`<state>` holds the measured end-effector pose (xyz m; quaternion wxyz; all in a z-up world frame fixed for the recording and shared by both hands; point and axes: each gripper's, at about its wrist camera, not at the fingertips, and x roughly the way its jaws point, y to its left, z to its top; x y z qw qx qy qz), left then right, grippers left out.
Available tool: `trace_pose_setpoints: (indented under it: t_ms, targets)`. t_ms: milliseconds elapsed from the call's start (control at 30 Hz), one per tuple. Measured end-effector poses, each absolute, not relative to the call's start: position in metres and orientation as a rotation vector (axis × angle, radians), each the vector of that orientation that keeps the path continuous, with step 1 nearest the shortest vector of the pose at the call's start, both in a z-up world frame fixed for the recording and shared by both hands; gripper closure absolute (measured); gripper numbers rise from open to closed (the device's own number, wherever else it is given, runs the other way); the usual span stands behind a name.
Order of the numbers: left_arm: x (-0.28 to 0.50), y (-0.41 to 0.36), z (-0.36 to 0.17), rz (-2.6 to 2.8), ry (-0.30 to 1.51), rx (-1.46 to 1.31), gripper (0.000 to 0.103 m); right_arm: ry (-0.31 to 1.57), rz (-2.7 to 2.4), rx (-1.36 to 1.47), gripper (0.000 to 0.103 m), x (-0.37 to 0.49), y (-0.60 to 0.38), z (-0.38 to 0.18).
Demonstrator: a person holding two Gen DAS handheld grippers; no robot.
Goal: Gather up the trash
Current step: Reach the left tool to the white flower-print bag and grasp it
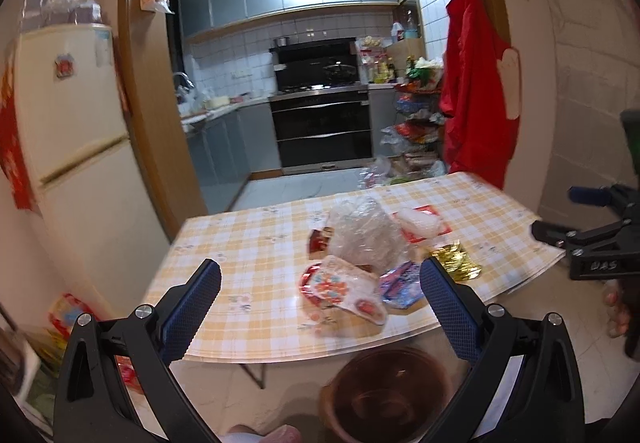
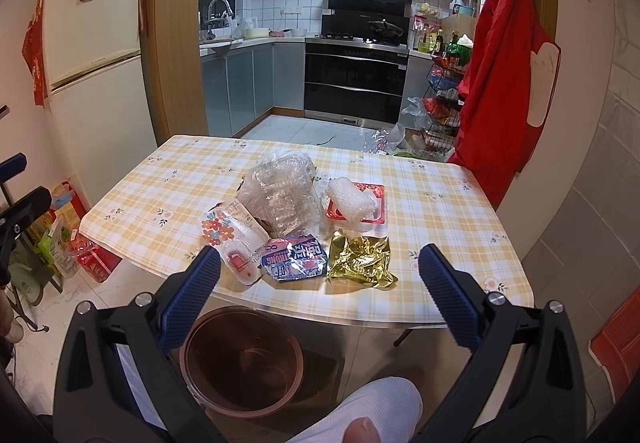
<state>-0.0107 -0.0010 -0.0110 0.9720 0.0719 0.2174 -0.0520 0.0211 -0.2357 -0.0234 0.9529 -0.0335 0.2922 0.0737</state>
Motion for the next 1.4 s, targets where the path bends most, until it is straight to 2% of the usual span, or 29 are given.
trace_pose_setpoints:
  t_ms: [100, 267, 367, 500, 600, 633, 700, 767, 1033, 1200, 1300, 1400]
  targets:
    - [-0.006, 0.004, -0.019, -0.137, 0.444, 0.103, 0.005, 0.585, 0.174, -0.019, 0.005, 0.021, -0.24, -0.025]
    - [0.014, 0.017, -0.058, -0.08, 0.508, 0.089, 0.006, 0.595, 0.149, 0.063, 0.005, 0.044, -0.254, -0.07]
    - [0.036, 0.022, -0.096, -0.093, 0.647, 0.062, 0.006, 0.642, 0.119, 0.112, 0.005, 0.058, -0.264, -0.101]
    - [0.053, 0.024, -0.132, -0.064, 0.712, 0.086, 0.006, 0.734, 0.107, 0.183, 0.005, 0.082, -0.272, -0.144]
    - [0.067, 0.027, -0.149, -0.048, 0.748, 0.052, 0.006, 0.81, 0.06, 0.132, 0.006, 0.096, -0.272, -0.17]
    - [0.074, 0.029, -0.154, -0.041, 0.76, 0.027, 0.006, 0.832, 0.033, 0.085, 0.005, 0.101, -0.271, -0.178]
    - [0.087, 0.034, -0.163, -0.035, 0.784, -0.026, 0.026, 0.838, 0.013, 0.035, 0.006, 0.106, -0.27, -0.187]
    - [0.102, 0.038, -0.173, -0.054, 0.815, -0.079, 0.031, 0.836, 0.006, 0.023, 0.006, 0.11, -0.273, -0.195]
    - [0.158, 0.02, -0.21, -0.12, 0.887, -0.211, 0.031, 0.925, 0.052, 0.075, 0.006, 0.13, -0.288, -0.235]
    - [0.201, 0.024, -0.236, -0.1, 0.962, -0.401, 0.031, 0.943, 0.074, 0.071, 0.006, 0.141, -0.286, -0.245]
    - [0.221, 0.02, -0.253, -0.086, 0.985, -0.433, 0.038, 0.914, 0.124, 0.092, 0.006, 0.147, -0.283, -0.244]
    - [0.233, 0.017, -0.27, -0.064, 1.027, -0.463, 0.038, 0.902, 0.156, 0.112, 0.006, 0.153, -0.282, -0.244]
